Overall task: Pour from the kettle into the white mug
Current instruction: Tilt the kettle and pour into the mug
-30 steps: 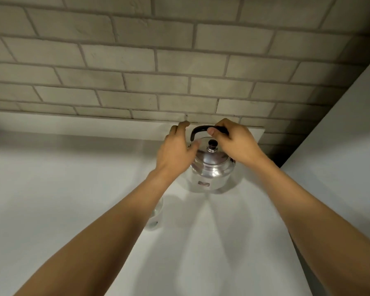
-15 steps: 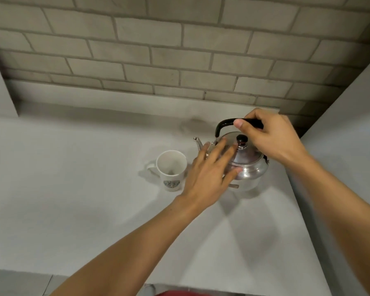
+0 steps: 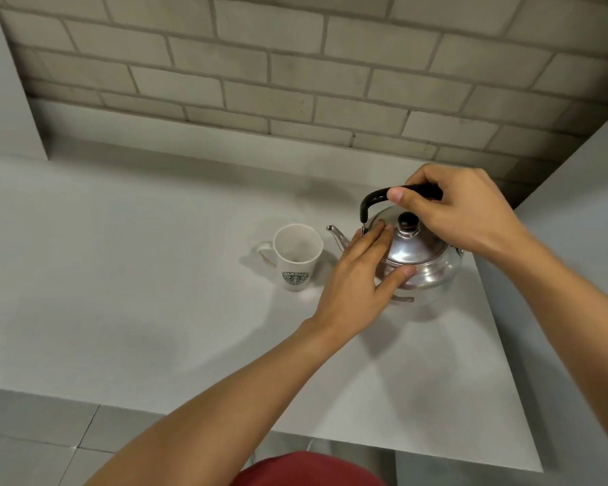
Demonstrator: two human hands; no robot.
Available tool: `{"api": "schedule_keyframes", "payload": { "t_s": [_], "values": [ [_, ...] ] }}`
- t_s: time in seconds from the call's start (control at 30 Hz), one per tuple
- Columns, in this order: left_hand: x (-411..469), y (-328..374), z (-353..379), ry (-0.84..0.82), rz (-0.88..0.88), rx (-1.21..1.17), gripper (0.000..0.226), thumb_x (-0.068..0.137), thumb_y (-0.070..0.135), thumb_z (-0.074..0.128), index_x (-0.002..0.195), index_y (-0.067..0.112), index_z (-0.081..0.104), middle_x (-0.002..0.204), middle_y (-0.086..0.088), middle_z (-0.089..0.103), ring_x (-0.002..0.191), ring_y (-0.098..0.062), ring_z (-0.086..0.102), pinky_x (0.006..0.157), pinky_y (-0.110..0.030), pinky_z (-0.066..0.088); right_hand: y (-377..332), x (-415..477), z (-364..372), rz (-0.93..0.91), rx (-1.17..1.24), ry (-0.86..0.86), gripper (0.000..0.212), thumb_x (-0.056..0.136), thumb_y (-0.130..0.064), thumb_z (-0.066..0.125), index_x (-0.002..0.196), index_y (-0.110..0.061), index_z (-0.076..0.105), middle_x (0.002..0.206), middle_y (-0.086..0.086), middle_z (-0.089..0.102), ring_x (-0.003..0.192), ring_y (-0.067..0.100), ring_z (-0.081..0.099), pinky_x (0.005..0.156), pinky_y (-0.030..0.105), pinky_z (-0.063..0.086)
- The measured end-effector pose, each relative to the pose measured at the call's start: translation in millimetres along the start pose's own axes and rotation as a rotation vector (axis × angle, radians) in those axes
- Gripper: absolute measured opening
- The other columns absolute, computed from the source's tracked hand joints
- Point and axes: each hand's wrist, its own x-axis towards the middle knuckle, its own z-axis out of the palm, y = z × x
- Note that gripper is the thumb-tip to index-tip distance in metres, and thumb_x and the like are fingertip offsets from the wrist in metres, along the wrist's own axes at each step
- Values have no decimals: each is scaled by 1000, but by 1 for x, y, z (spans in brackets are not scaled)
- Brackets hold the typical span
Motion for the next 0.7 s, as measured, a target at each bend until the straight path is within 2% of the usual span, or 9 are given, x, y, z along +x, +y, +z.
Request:
{"api": "schedule_keyframes", "payload": {
  "t_s": [0.13, 0.2, 0.3, 0.33, 0.4, 0.53, 0.6, 0.7],
  "values": [
    [-1, 1, -2, 48, -14, -19, 63, 100, 43, 65, 153, 11, 49, 162, -4, 43, 151, -16, 37, 120, -34, 35, -15, 10, -7, -80, -50, -31, 38, 92, -63, 63, 95, -28, 76, 80, -12, 73, 79, 15, 67, 68, 33, 50],
    [-1, 1, -3, 69, -18, -25, 64, 99, 44, 65, 153, 13, 49, 161, -3, 43, 150, -15, 38, 119, -21, 32, -23, 15, -8, -116, -77, -51, 37, 92, -62, 64, 94, -27, 76, 76, -12, 71, 77, 16, 66, 67, 32, 47],
    [0, 0, -6, 102, -32, -63, 63, 99, 43, 67, 151, 12, 50, 160, -4, 45, 148, -13, 39, 112, -3, 22, -35, 22, -7, -154, -110, -79, 36, 91, -59, 67, 96, -25, 77, 72, -16, 63, 72, 11, 60, 62, 24, 40],
    [0, 0, -7, 108, -35, -77, 64, 99, 42, 67, 152, 11, 50, 160, -5, 45, 149, -13, 38, 113, -3, 21, -39, 25, -6, -162, -127, -90, 36, 91, -59, 68, 96, -25, 77, 70, -18, 61, 68, 9, 57, 60, 23, 38],
    [1, 0, -8, 115, -41, -99, 64, 99, 42, 67, 152, 10, 49, 160, -6, 45, 150, -14, 37, 114, -5, 21, -46, 30, -7, -178, -152, -116, 37, 90, -61, 68, 96, -26, 76, 68, -16, 63, 65, 7, 58, 59, 28, 41],
    [4, 0, -9, 124, -59, -135, 65, 99, 44, 67, 152, 13, 48, 159, -5, 46, 148, -14, 40, 112, -2, 22, -57, 39, -10, -209, -185, -159, 40, 89, -61, 68, 99, -24, 78, 81, 1, 75, 78, 22, 68, 71, 42, 56],
    [5, 0, -8, 133, -61, -139, 64, 98, 45, 67, 152, 15, 49, 158, -4, 48, 146, -14, 43, 110, -3, 25, -60, 41, -12, -213, -192, -177, 39, 88, -61, 70, 98, -24, 78, 80, 0, 74, 79, 22, 68, 72, 41, 56],
    [6, 2, -7, 170, -63, -168, 63, 97, 45, 68, 150, 16, 51, 155, -4, 52, 140, -10, 45, 103, 5, 22, -64, 45, -14, -212, -203, -204, 35, 87, -60, 71, 97, -26, 76, 78, -2, 71, 79, 22, 67, 70, 41, 56]
  ]
}}
